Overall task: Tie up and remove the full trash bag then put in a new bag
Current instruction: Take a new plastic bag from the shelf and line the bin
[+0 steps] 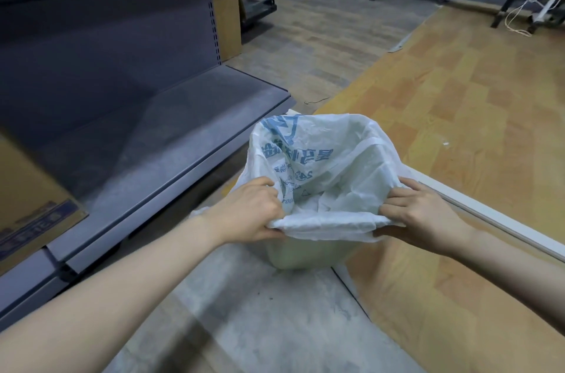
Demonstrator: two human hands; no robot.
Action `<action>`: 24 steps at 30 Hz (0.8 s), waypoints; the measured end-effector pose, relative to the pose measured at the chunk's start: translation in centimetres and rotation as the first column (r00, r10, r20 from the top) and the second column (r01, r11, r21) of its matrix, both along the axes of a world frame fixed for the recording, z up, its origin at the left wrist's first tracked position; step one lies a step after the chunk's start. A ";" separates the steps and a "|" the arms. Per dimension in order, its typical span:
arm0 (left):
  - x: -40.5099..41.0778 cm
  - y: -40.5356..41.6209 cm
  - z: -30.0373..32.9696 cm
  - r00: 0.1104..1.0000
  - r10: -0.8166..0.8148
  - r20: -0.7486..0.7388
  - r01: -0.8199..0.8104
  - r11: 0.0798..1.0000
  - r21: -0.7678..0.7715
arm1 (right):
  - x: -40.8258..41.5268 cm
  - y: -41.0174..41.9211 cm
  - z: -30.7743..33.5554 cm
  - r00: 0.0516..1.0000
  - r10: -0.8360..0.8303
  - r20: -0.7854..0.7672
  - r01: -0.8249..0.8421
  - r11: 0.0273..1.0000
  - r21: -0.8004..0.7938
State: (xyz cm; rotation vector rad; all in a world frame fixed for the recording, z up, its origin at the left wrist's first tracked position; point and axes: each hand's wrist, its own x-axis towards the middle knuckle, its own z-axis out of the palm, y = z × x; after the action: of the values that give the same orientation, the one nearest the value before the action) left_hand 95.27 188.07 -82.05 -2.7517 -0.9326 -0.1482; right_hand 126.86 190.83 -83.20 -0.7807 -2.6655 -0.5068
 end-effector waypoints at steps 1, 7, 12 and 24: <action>-0.2 0.2 0.2 1.000 0.005 -0.010 -0.005 1.000 -0.009 | -0.1 0.1 0.1 1.000 0.007 -0.002 -0.007 1.000 0.007; 0.6 1.7 2.3 0.995 0.087 -0.056 -0.083 0.994 0.075 | 0.2 1.7 1.6 0.996 -0.031 -0.081 0.030 0.999 -0.014; 4.9 3.2 3.6 0.986 0.138 0.093 -0.138 0.990 -0.001 | 3.2 6.0 4.8 0.990 -0.128 0.052 0.130 0.991 -0.033; 9.3 4.2 1.0 0.942 0.138 0.305 -0.085 0.980 -0.182 | 0.6 2.9 1.2 0.989 -0.113 0.092 0.126 0.980 -0.154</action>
State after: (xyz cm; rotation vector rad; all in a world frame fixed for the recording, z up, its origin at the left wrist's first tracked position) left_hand 104.56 192.30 -81.07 -2.8695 -1.2316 -0.5287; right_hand 127.42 193.77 -81.98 -0.9913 -2.7739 -0.3649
